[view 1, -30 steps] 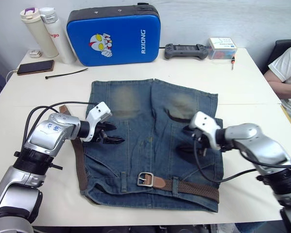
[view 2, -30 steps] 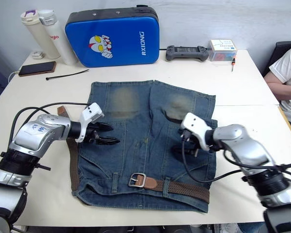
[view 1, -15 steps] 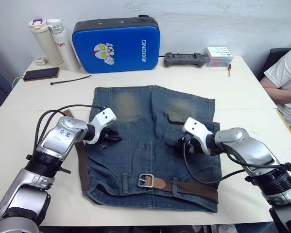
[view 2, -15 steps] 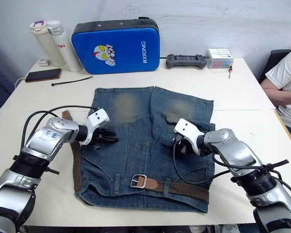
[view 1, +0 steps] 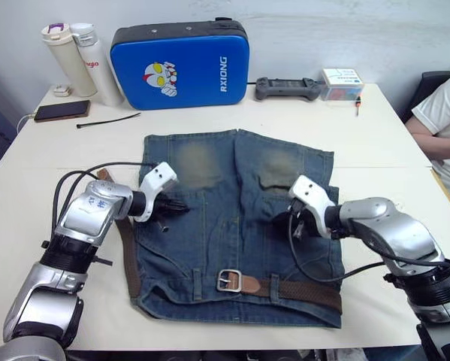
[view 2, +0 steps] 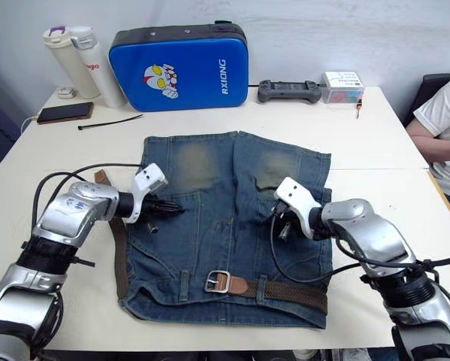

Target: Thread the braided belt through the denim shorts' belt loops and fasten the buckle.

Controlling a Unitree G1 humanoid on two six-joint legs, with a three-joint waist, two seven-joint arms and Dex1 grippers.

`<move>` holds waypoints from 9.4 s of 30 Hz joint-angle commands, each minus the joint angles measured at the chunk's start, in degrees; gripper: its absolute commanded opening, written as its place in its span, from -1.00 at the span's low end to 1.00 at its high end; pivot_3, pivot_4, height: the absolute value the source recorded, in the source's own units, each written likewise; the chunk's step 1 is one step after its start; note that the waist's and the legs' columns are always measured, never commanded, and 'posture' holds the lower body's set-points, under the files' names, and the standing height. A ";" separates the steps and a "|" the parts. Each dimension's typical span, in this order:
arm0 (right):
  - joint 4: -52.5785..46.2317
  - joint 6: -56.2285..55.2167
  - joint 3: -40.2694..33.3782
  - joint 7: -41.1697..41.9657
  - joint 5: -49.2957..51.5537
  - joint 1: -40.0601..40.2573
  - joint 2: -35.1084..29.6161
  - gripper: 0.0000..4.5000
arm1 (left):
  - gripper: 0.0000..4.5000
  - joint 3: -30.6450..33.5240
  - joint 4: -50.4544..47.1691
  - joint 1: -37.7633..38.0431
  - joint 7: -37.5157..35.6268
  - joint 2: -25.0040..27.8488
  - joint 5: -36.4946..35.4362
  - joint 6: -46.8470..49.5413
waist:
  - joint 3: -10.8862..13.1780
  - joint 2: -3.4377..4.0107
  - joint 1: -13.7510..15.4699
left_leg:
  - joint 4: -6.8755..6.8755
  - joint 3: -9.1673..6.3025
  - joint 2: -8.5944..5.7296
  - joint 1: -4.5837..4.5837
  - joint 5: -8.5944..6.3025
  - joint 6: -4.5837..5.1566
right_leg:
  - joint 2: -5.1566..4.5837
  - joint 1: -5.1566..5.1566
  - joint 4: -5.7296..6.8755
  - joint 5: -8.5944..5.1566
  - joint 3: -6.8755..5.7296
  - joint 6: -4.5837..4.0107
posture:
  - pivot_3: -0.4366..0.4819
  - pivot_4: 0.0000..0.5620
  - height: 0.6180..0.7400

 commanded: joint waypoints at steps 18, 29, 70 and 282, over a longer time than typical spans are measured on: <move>48.44 -32.76 2.37 -7.26 -17.41 -21.23 11.27 -1.00 | -0.98 3.50 48.03 -23.68 10.56 -12.78 11.06 -32.78 | 0.09 -0.09 -0.29 | 0.22 0.29 -0.12 -1.10 0.36 -0.37 | -0.04 -1.38 0.87 0.03 0.09 0.06 | -0.05 -0.47 1.00; 41.68 -27.80 -3.61 -1.43 -12.70 -21.40 11.37 -0.24 | -0.25 8.30 39.45 -21.14 4.05 -10.69 6.77 -22.19 | 0.10 -0.08 -0.61 | 0.25 0.32 -0.11 -1.12 0.39 -0.42 | -0.04 -1.45 0.98 0.03 0.14 0.06 | -0.05 -0.47 1.00; -5.96 1.70 -9.44 9.48 18.39 -17.16 0.96 1.00 | 0.97 45.64 35.23 -19.15 43.91 -7.21 0.14 15.19 | 0.09 -0.67 -0.05 | 0.16 0.07 -0.20 -1.03 0.46 -0.57 | -0.13 -1.40 0.96 0.03 0.01 0.06 | -0.05 -0.47 1.00; -4.01 -7.89 11.44 3.09 -23.88 -18.82 9.38 -1.00 | -0.18 21.85 -30.68 11.46 118.50 -46.35 -98.69 -21.41 | 0.43 -0.43 0.11 | 0.98 0.16 -0.05 -0.96 0.31 -0.57 | 0.08 -1.07 0.94 0.04 0.10 0.06 | -0.05 -0.47 1.00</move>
